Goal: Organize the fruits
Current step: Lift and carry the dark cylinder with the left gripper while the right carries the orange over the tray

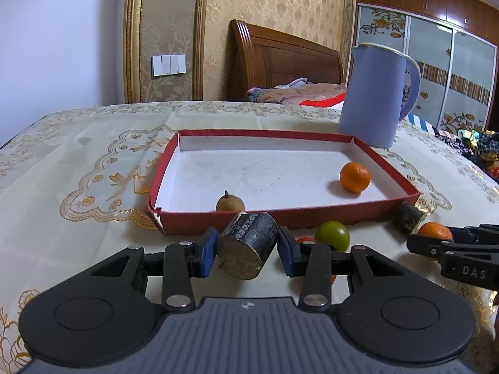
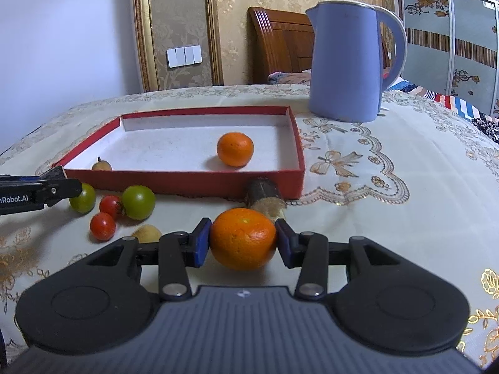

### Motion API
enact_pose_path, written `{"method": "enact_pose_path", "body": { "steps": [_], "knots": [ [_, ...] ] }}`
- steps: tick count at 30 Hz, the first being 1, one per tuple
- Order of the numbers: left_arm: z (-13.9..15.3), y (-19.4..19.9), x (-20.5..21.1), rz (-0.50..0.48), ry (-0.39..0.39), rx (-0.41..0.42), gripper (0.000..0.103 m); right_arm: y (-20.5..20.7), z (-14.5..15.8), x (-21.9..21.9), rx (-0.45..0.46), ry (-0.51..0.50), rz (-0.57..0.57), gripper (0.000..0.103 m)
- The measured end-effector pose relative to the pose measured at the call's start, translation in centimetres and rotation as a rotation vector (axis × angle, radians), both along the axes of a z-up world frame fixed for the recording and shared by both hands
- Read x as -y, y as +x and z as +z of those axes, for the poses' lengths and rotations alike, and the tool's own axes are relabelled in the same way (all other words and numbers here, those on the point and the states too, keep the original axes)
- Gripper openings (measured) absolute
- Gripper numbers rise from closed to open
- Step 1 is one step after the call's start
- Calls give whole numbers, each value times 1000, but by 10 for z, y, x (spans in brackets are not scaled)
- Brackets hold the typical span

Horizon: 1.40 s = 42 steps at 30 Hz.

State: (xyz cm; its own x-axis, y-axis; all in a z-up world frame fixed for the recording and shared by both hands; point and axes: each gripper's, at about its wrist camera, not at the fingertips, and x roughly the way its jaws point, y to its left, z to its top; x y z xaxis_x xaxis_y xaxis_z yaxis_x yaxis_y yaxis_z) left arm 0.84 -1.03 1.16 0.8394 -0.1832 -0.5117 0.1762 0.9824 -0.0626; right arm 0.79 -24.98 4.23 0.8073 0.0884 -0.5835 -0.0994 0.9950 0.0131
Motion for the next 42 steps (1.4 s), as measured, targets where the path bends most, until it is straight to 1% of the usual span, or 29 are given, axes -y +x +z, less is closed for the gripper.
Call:
{"method": "enact_pose_path", "body": {
  "steps": [2,6,9,12,14,17,24,29,33,37,42],
  "knots": [
    [3,2,3,-4,-6,2,40,4,5,-4,8,0,6,42],
    [7,8,12,-3,11,15,40,11,17,-15,44,-18,23,42],
    [7,12,13,-7,-4,9,40,19,21,-21,50,-15,30,42],
    [6,14,16,-1,11,12,40,27,22,-25,51,-15,32,42],
    [7,16,14,7,0,10,40,32,23,-27,56,-25,27,42],
    [9,21,10,13,-19,2,40,39,23,-26,51,-13,21,42],
    [6,26,12,20,-16,-12,40,45,21,-26,44,-6,9,42],
    [9,36,11,29,-28,-24,40,58,24,-29,60,-14,-1,42],
    [8,51,11,39,-37,-39,40,69,22,-30,51,-17,-12,42],
    [8,66,12,57,-16,-40,40,84,18,-29,27,-5,-28,42],
    [6,84,12,84,-12,-53,40,106,13,-29,-1,3,-39,42]
  ]
}}
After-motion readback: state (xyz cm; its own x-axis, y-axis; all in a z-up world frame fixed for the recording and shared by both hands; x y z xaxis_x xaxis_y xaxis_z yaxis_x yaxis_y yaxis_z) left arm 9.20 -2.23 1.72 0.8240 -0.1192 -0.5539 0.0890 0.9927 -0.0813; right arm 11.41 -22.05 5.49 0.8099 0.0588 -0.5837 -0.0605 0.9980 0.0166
